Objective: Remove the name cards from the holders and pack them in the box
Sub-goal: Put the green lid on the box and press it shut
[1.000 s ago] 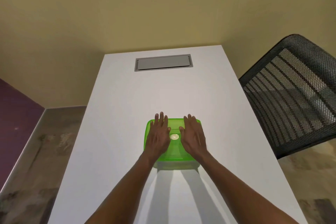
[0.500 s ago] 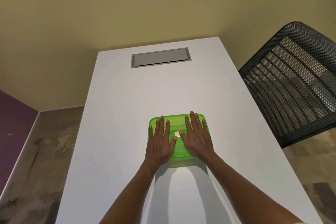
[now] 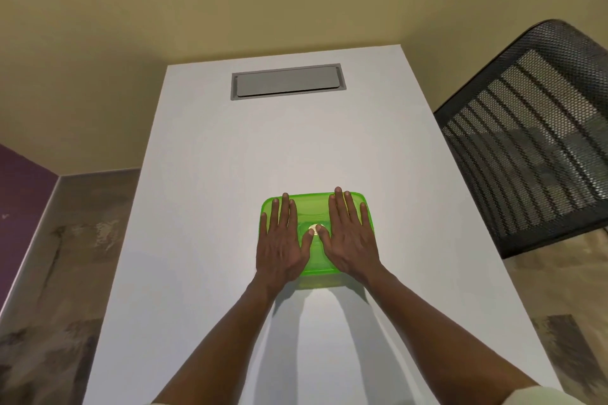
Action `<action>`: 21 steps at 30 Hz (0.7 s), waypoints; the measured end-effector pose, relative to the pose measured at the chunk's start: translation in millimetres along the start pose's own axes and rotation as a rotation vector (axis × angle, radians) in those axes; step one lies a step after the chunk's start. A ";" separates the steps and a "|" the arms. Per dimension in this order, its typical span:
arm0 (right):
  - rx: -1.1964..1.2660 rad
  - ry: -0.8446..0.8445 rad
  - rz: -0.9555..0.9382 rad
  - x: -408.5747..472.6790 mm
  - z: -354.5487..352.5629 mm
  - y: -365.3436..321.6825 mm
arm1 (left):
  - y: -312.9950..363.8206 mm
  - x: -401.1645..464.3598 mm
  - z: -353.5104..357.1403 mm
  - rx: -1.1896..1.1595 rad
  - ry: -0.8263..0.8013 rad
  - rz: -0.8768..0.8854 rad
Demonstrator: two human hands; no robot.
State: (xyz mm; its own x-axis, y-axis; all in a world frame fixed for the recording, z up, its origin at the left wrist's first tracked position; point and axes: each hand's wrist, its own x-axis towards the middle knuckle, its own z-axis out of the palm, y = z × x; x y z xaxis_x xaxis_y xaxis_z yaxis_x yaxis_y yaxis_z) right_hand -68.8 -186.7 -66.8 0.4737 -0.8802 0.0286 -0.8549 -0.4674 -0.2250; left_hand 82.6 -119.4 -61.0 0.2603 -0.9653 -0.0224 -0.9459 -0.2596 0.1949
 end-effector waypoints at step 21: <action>-0.008 -0.036 0.012 0.6 -8.4 -3.9 | 2.6 0.0 -15.2 -0.059 -0.081 0.007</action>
State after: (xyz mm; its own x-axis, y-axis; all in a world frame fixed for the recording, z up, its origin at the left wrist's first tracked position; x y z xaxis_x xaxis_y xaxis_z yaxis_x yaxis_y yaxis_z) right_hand -66.9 -186.1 -57.7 0.4706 -0.8823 -0.0094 -0.8622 -0.4576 -0.2175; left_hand 83.0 -119.6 -45.6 0.2353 -0.9668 -0.0996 -0.9339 -0.2533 0.2522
